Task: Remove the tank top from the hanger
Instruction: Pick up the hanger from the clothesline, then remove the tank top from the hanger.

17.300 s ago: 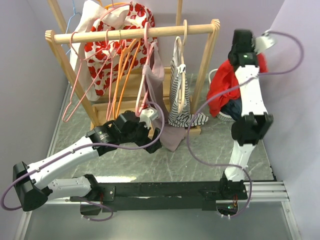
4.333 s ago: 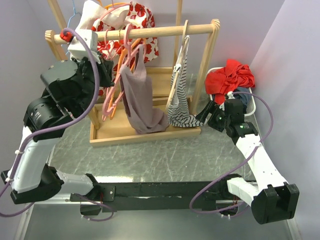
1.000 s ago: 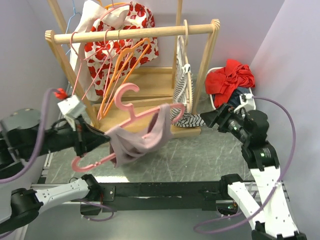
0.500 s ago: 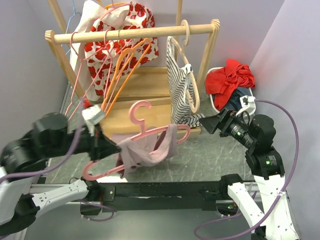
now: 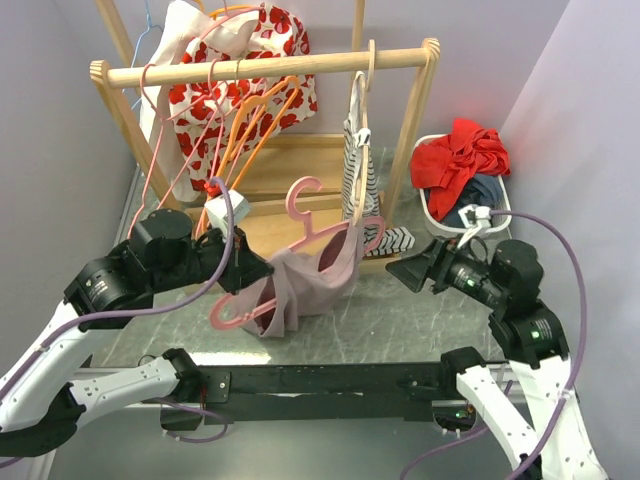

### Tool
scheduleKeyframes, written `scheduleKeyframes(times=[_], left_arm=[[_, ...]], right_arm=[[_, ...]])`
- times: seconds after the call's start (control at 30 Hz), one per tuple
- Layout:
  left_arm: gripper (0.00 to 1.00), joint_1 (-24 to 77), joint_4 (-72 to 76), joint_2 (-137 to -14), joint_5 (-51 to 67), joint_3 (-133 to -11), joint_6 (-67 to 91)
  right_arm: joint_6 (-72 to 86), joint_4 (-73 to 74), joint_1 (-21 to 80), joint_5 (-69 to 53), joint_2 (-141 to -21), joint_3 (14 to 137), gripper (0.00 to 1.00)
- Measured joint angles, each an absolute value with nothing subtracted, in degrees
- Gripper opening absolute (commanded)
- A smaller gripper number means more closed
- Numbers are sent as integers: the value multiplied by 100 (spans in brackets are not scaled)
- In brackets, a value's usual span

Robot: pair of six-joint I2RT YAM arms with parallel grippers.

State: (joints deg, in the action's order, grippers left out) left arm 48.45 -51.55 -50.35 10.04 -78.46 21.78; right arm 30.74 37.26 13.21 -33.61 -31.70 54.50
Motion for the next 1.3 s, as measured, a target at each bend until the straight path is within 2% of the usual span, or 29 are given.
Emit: scheduleKeyframes(times=[0.23,0.67,0.77,0.83,0.87,0.9,1.0,1.3], left_arm=[[1,4845,-4759,-5041,1135,-7776,2239],[1,4845,-4794,-5061,1398,-7502,2257],[1,4845,-4781,-5096,1452,-7500,2285],[1,4847,-4783,-5111,1481,-7500,2309],[1,4845,-4788,-5120,1481,-7502,2320],[1,4845,-4810,-5133,1483,-7524,2322],[1,4847,-4851,-5192,1516,-7631,2320],[1,4845,-4888,-5181,1627,-7684,2318]], right_arm=[[3096,3352,1909,-2980,-3693,4915,85],[3166,2418,2700,-2281,-4672,5048,86],[3157,2311,2871,-2123,-4821,5085,74],[3140,2307,2954,-1970,-4934,5166,59],[3118,2298,2985,-1898,-4984,5199,47],[3107,2292,3004,-1841,-5015,5218,27],[3100,2283,3024,-1693,-5037,5234,0],[3057,2818,3039,-499,-4567,5341,0]])
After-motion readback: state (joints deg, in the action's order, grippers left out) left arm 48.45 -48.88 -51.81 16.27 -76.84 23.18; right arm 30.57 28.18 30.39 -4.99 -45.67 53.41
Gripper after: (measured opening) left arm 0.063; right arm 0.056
